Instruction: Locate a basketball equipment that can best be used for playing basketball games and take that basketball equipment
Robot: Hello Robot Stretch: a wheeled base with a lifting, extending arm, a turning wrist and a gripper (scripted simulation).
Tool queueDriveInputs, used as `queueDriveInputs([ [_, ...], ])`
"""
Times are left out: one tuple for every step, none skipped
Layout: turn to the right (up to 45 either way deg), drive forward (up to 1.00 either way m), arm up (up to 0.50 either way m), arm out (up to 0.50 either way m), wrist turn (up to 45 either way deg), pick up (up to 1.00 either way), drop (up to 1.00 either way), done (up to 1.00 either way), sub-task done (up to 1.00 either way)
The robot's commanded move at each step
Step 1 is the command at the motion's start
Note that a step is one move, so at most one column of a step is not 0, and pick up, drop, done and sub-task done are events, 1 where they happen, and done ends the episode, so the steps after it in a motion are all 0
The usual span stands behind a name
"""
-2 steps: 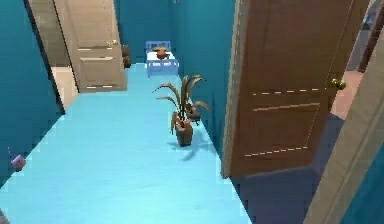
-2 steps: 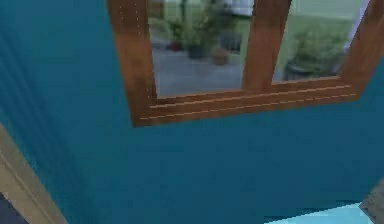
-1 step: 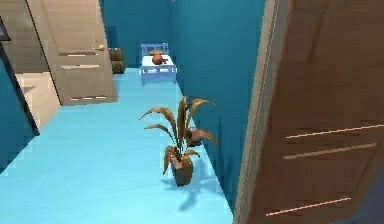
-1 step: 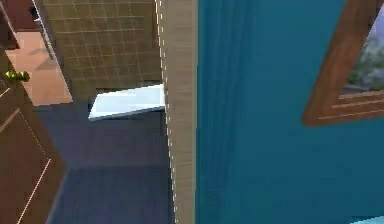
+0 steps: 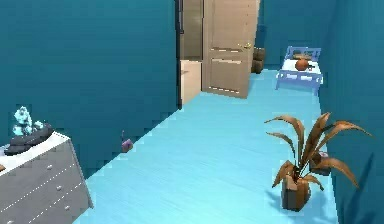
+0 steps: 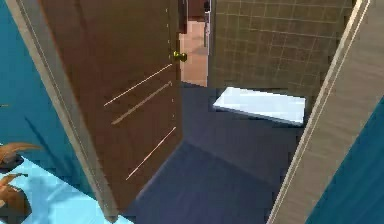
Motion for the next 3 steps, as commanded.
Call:
queueDriveInputs([
  [0.0,1.0,0.0,0.0,0.0,0.0,0.0,0.0,0.0],
  [-3.0,0.0,0.0,0.0,0.0,0.0,0.0,0.0,0.0],
  [0.0,0.2,0.0,0.0,0.0,0.0,0.0,0.0,0.0],
])
